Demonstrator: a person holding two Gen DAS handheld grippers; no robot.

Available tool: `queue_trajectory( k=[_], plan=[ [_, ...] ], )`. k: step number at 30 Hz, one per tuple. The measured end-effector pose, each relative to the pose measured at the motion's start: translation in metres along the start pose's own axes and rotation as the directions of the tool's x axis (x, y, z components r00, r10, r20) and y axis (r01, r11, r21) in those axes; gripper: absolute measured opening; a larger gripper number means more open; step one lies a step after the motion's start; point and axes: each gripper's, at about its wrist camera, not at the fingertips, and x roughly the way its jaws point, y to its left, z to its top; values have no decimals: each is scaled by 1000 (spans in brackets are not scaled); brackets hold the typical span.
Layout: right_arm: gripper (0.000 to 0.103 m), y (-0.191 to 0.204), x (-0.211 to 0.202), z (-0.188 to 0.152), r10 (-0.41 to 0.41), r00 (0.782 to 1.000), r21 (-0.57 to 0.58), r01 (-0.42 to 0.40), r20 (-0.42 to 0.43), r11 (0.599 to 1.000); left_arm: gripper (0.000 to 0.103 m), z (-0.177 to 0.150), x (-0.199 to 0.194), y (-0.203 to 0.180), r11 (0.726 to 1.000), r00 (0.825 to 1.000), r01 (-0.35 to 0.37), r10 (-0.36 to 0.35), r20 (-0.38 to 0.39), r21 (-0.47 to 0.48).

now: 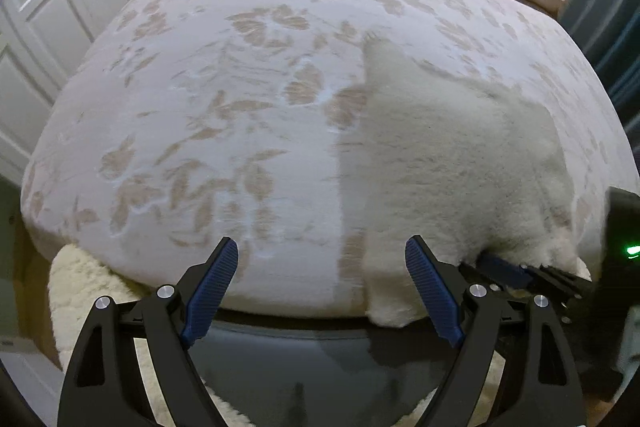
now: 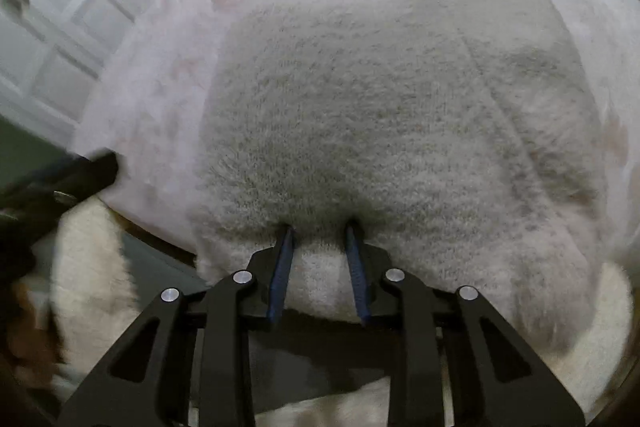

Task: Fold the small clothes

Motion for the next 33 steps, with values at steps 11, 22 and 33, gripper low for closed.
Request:
queue_trajectory(
  k=[11, 22, 33],
  plan=[
    [61, -120, -67, 19, -177, 967, 319, 111, 183, 941, 84, 3, 20, -58, 992, 998, 54, -52, -26, 110],
    [18, -111, -79, 39, -126, 955, 246, 59, 268, 968, 84, 14, 37, -84, 991, 998, 43, -36, -55, 129],
    [24, -105, -86, 31, -207, 947, 247, 145, 246, 958, 86, 14, 53, -89, 991, 997, 6, 5, -78, 134]
  ],
)
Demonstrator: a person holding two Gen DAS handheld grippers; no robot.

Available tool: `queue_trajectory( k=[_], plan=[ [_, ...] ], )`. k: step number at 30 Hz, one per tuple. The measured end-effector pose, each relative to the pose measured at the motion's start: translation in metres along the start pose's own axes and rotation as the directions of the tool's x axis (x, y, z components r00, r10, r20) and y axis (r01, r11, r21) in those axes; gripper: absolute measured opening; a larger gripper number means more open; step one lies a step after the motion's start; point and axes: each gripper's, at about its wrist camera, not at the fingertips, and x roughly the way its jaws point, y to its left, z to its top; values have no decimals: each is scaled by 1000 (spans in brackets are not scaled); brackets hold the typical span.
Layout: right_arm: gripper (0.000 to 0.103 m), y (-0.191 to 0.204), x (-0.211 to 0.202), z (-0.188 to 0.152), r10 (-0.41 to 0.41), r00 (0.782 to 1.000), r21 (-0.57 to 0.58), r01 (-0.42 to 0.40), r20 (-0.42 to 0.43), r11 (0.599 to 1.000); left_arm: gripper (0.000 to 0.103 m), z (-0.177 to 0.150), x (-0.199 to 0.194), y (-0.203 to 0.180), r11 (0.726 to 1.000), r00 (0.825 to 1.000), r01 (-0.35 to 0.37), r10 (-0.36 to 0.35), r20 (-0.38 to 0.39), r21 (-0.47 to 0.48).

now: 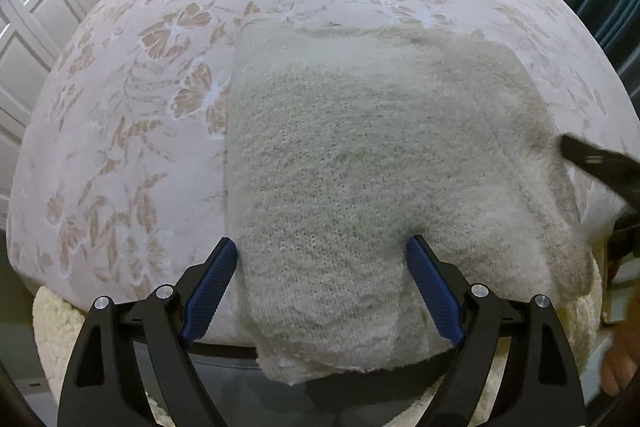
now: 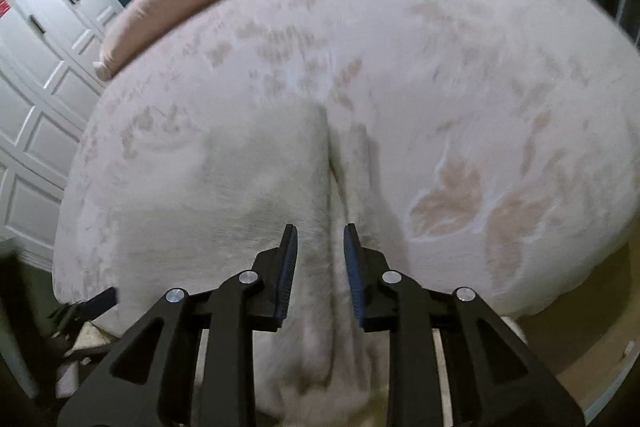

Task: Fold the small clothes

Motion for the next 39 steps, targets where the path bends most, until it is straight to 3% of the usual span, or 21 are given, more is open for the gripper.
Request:
queue_trajectory(
  k=[4, 8, 10, 15, 18, 19, 21, 27, 31, 37, 39],
  plan=[
    [24, 8, -14, -16, 54, 998, -18, -55, -19, 998, 86, 0, 2, 0, 1000, 1000, -7, 7, 2, 6],
    [23, 6, 33, -49, -51, 987, -77, 40, -151, 996, 88, -1, 3, 0, 1000, 1000, -10, 10, 3, 10],
    [24, 9, 34, -50, -63, 989, -75, 53, -137, 996, 88, -2, 3, -3, 1000, 1000, -15, 15, -2, 18],
    [26, 21, -9, -43, -18, 998, -105, 12, -62, 994, 87, -2, -1, -4, 999, 999, -33, 32, 16, 27],
    [26, 19, 12, -59, -94, 989, -166, 74, -114, 983, 87, -3, 0, -5, 999, 999, -35, 35, 17, 25],
    [31, 17, 24, -64, -116, 983, -171, 92, -139, 981, 87, -3, 0, -5, 999, 999, -31, 31, 14, 27],
    [33, 8, 46, -71, -96, 981, -123, 76, -167, 989, 88, -4, 2, -7, 999, 1000, -30, 30, 4, 33],
    [34, 4, 16, -52, -31, 992, -34, 28, -118, 999, 88, -4, -1, -8, 998, 998, -52, 52, 19, 36],
    [43, -7, 8, -40, -5, 996, 20, 7, -93, 1000, 88, -6, -5, -8, 999, 999, -42, 42, 15, 24],
    [58, -15, 32, -31, 49, 987, 74, -38, -156, 997, 87, -12, -17, -1, 1000, 1000, -17, 17, 11, 10],
    [58, -13, 42, -28, 62, 983, 82, -48, -172, 995, 87, -14, -22, 4, 1000, 1000, -12, 13, 19, -11]
  ],
)
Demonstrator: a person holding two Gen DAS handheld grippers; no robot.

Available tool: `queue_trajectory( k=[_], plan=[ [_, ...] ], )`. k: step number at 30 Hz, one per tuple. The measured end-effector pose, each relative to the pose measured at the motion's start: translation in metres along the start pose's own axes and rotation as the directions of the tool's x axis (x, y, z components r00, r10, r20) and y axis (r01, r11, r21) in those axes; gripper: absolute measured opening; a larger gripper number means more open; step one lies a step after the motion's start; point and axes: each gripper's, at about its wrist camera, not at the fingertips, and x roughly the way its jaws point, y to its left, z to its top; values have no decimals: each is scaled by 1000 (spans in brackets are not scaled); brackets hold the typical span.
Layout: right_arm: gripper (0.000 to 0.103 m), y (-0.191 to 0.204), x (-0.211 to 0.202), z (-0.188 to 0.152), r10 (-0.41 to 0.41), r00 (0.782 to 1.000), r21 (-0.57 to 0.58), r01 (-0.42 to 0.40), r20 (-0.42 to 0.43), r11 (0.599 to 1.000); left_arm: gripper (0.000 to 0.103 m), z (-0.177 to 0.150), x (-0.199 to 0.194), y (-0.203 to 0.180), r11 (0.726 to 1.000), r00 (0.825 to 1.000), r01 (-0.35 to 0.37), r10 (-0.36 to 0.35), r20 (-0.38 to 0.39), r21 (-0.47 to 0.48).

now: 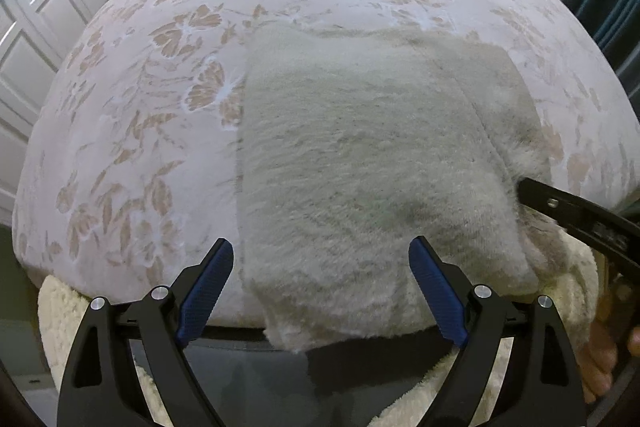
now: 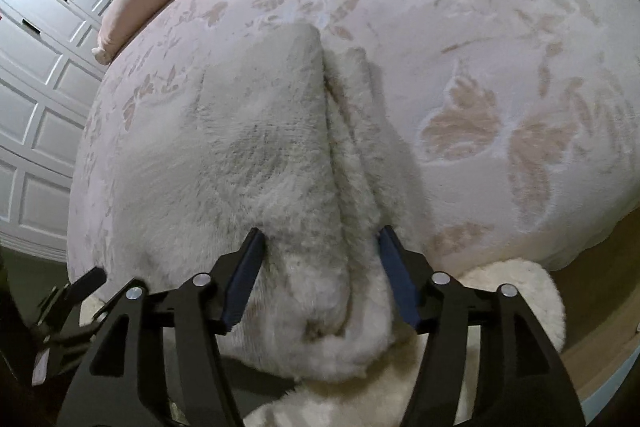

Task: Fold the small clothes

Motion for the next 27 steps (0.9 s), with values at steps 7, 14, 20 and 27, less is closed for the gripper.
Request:
queue_trajectory(
  k=[7, 14, 20, 27],
  plan=[
    [17, 31, -48, 16, 98, 986, -118, -82, 135, 990, 87, 1, -14, 8, 999, 1000, 22, -22, 16, -33],
    [18, 10, -14, 10, -90, 992, -111, 100, 92, 989, 87, 5, -13, -3, 999, 999, 32, -32, 20, -9],
    [24, -1, -20, 11, -43, 996, -16, 45, 81, 999, 87, 4, -7, -10, 1000, 1000, 19, -19, 6, 5],
    [25, 22, -72, 0, -33, 982, -82, 48, 185, 995, 87, 3, -1, -9, 1000, 1000, 9, -9, -15, 6]
  ],
)
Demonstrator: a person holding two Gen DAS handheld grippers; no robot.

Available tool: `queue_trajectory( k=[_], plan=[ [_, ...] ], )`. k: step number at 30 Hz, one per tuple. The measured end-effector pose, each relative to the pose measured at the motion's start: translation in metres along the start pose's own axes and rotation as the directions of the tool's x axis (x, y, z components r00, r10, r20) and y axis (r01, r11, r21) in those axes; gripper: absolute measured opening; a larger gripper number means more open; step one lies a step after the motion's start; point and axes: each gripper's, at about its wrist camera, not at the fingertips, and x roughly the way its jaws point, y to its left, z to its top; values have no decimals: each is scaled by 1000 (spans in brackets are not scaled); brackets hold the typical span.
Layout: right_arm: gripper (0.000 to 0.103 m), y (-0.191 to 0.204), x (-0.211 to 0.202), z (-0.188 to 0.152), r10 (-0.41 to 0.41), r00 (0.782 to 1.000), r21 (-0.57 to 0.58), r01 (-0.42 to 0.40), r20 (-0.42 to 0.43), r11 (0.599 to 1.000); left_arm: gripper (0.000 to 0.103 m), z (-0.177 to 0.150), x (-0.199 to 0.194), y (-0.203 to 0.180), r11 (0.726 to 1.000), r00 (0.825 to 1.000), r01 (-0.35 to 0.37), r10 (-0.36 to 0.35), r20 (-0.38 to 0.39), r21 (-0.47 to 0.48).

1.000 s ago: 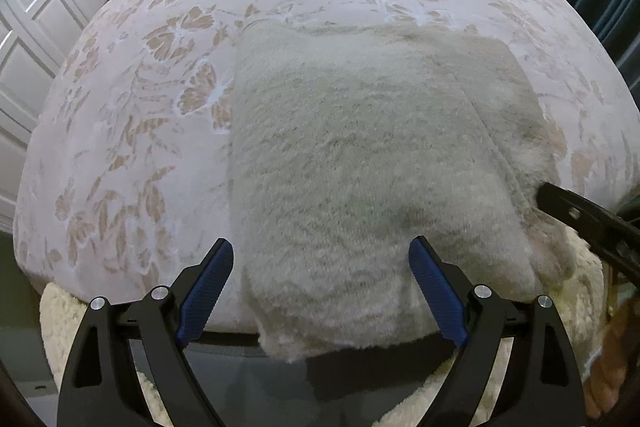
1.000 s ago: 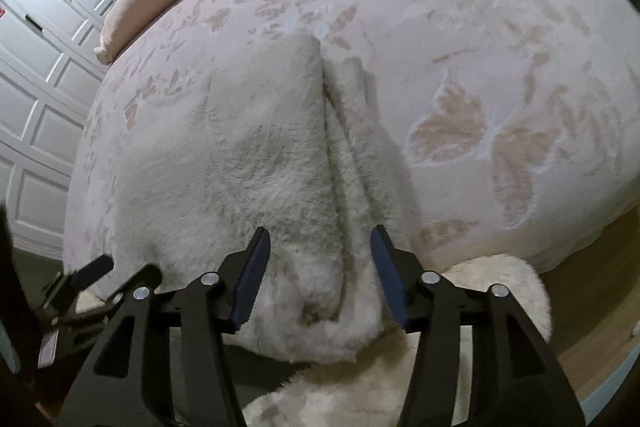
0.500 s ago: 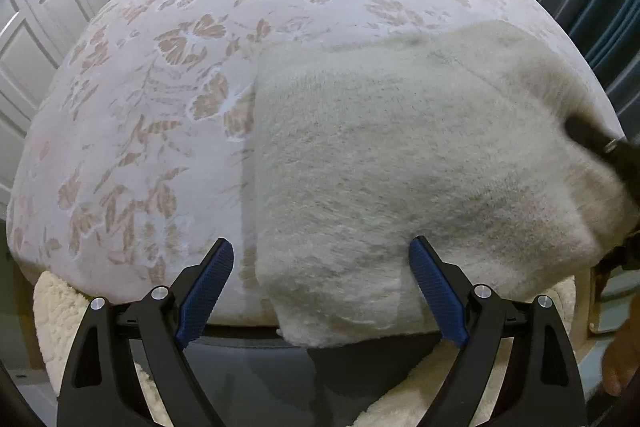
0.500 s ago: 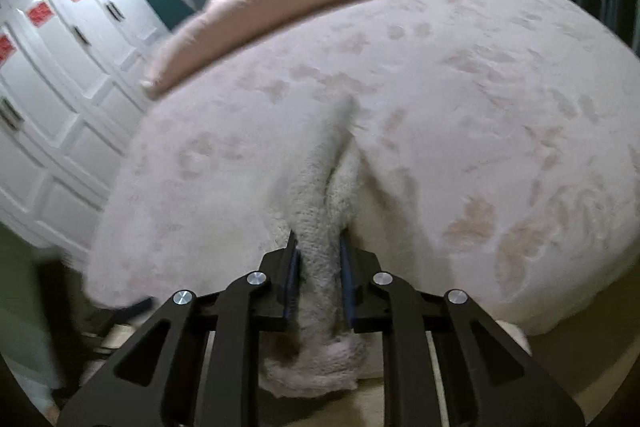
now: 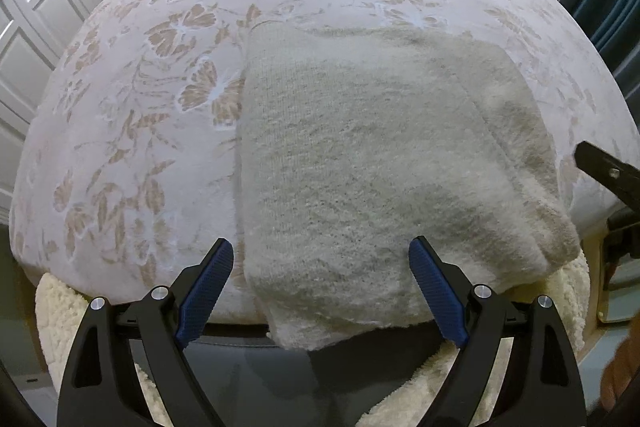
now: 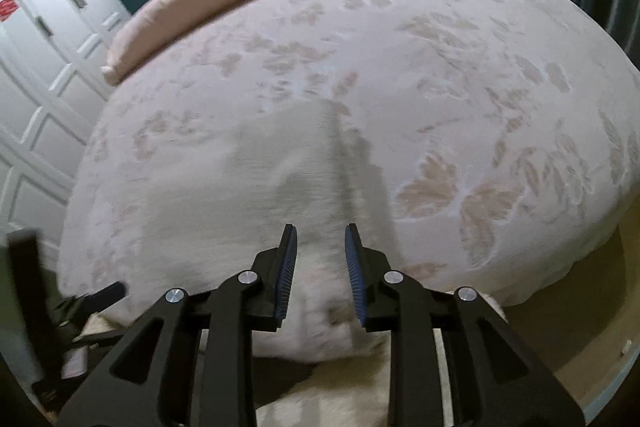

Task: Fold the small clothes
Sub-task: 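Lay the fleece edge down and open the right gripper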

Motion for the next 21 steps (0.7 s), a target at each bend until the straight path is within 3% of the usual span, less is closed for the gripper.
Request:
queue_trajectory(
  k=[4, 8, 11, 12, 15, 18, 20, 21],
  plan=[
    [25, 39, 2, -4, 98, 994, -75, -101, -40, 992, 87, 1, -9, 19, 999, 999, -34, 35, 24, -37],
    [25, 88, 9, -13, 166, 983, -186, -178, -76, 966, 87, -2, -19, 66, 987, 995, -89, 94, 27, -137],
    [25, 118, 35, -25, 190, 971, -238, -221, -147, 946, 87, -7, -23, 101, 967, 991, -129, 135, 10, -218],
    [25, 126, 58, -35, 176, 960, -253, -229, -216, 940, 87, -9, -24, 111, 960, 990, -135, 141, 10, -246],
    [25, 134, 95, -70, 113, 950, -319, -207, -290, 925, 87, -11, -26, 123, 950, 990, -134, 141, 6, -283],
    [23, 134, 82, -70, 105, 952, -347, -205, -287, 915, 87, -7, -29, 111, 959, 993, -102, 112, 22, -265],
    [23, 120, 65, -61, 129, 953, -290, -209, -272, 934, 87, -2, -29, 96, 970, 996, -73, 84, 38, -234],
    [23, 106, 51, -52, 129, 964, -249, -187, -230, 950, 87, 1, -28, 88, 975, 997, -56, 67, 45, -215]
  ],
)
